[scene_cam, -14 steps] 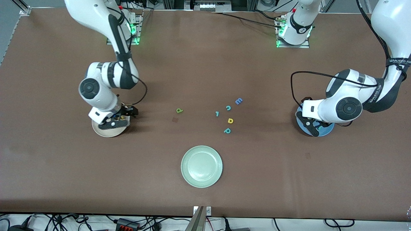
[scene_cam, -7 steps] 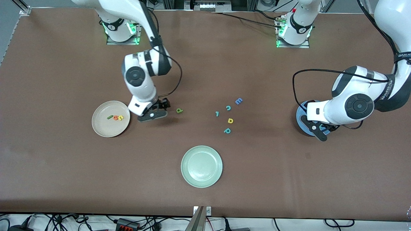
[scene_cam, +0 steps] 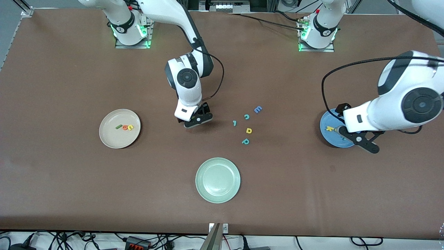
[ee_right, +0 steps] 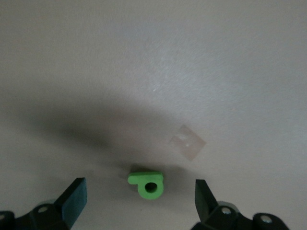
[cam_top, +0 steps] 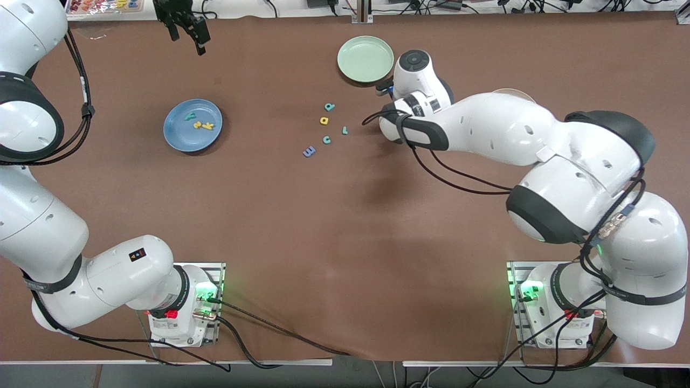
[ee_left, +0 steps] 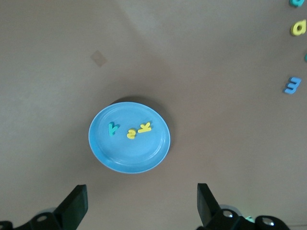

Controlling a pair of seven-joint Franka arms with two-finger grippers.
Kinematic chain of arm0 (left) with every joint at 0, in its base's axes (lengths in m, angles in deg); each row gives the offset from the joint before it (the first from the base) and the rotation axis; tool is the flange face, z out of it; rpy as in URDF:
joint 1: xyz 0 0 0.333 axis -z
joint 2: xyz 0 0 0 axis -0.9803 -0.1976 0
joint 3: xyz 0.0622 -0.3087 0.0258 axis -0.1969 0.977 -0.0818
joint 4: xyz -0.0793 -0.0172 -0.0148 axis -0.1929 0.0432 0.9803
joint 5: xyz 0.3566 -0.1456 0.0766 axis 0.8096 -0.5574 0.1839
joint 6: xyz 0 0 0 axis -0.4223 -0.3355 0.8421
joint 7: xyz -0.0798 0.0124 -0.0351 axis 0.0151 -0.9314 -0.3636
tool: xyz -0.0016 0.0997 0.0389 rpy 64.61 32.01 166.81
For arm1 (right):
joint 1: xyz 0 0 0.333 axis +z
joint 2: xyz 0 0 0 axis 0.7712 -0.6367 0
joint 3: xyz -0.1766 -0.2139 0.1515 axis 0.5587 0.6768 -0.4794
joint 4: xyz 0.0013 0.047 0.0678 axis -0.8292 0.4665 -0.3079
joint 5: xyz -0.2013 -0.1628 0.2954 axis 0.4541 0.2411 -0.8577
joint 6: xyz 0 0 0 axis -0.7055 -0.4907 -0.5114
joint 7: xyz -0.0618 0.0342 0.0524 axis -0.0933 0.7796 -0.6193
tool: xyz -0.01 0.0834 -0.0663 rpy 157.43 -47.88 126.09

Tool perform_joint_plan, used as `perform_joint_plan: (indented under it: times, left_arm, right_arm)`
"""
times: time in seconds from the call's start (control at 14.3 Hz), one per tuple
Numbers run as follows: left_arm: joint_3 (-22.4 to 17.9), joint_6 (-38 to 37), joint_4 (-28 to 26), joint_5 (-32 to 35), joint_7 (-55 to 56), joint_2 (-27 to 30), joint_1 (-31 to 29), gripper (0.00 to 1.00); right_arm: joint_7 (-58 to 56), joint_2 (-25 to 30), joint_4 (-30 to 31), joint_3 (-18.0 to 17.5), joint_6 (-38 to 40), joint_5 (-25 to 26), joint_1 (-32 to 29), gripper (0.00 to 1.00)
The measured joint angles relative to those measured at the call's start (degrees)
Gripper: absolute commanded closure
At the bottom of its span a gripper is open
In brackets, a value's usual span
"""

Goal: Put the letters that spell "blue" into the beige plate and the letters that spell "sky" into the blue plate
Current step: 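Reach the right gripper to green 'p' while the left gripper withdraws upward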

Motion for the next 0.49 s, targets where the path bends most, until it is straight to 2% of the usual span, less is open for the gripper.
perform_joint_plan:
  times: [0.07,0.21,0.28,0.35,0.42,0.49]
  left_arm:
    - [-0.8,-0.6,1.8,-0.5,1.7,0.2,1.2,0.0]
    - [-7.7,-0.8,4.6,-4.9,6.4,2.5,6.4,0.0]
    - [-13.3,-0.3,5.3,-9.2,9.3,4.4,9.8,0.0]
    - [-19.5,0.6,5.4,-14.4,11.6,6.5,13.2,0.0]
    - [-25.9,1.5,5.3,-19.8,12.8,8.7,16.4,0.0]
    - [-32.2,2.4,4.3,-24.8,13.2,11.0,19.4,0.0]
  right_arm:
    - [0.0,-0.6,-0.1,0.0,0.0,-0.1,0.0,0.0]
    - [0.0,-1.3,-0.1,0.0,0.0,-0.3,-0.2,0.05]
    - [0.0,-1.4,-0.1,0.0,0.0,-0.3,-0.4,0.11]
    - [0.0,-1.4,-0.1,0.0,0.0,-0.6,-0.5,0.14]
    - [0.0,-1.4,-0.1,-0.1,0.0,-2.0,-0.6,0.18]
    - [0.0,-1.4,-0.1,-0.2,0.0,-4.4,-0.6,0.18]
